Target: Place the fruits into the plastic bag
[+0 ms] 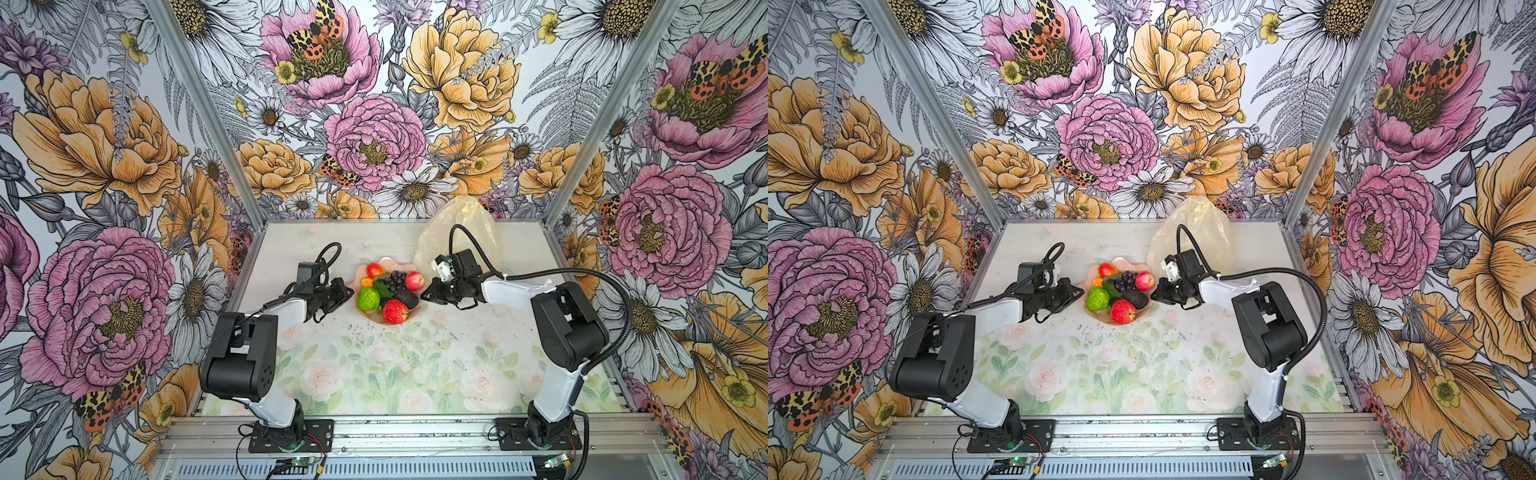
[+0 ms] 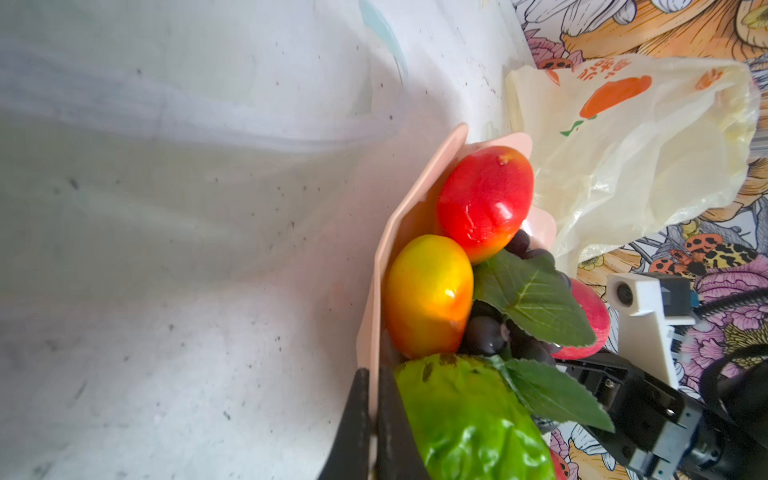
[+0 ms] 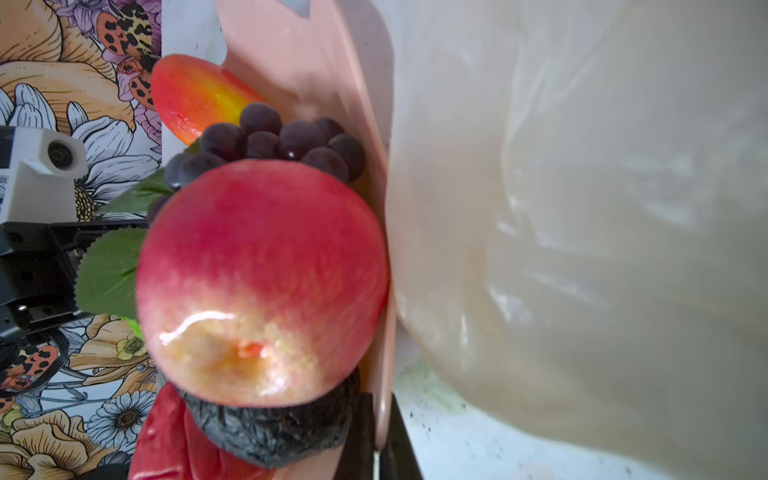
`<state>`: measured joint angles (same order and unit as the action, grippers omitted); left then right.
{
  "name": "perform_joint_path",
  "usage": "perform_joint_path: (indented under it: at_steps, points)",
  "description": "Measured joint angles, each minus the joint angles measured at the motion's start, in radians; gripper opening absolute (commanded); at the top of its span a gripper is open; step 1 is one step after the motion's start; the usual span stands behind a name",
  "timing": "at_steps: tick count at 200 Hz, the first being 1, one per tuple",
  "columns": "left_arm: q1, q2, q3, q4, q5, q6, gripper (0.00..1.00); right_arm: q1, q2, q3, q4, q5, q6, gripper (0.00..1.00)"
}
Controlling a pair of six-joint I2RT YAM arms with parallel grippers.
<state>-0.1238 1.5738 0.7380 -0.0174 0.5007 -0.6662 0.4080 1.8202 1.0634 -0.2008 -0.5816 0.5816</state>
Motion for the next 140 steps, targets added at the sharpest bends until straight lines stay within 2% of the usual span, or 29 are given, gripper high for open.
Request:
perform_joint_path:
  at_steps: [45, 60, 78, 95, 111, 127, 140]
  points:
    - [-0.064, -0.085, -0.078, 0.003, -0.033, -0.03, 0.01, -0.001, -0.113, -0.134, 0.019, 0.011, 0.0, 0.05]
    - [-0.084, -0.106, -0.099, 0.007, -0.042, -0.042, 0.02, -0.002, -0.147, -0.171, 0.019, 0.014, 0.0, 0.08]
    - [-0.097, -0.12, -0.117, 0.01, -0.045, -0.044, 0.17, -0.002, -0.174, -0.203, 0.018, 0.013, 0.0, 0.17]
    - [-0.104, -0.126, -0.131, 0.007, -0.045, -0.07, 0.21, -0.001, -0.182, -0.226, 0.014, 0.013, -0.008, 0.26]
    - [-0.106, -0.131, -0.144, 0.004, -0.045, -0.079, 0.25, -0.001, -0.188, -0.239, 0.01, 0.013, -0.005, 0.29]
    - [-0.106, -0.142, -0.145, -0.008, -0.045, -0.081, 0.37, -0.001, -0.202, -0.246, 0.007, 0.014, -0.004, 0.31]
    - [-0.103, -0.157, -0.145, -0.019, -0.045, -0.084, 0.42, -0.001, -0.218, -0.254, 0.005, 0.014, -0.003, 0.32]
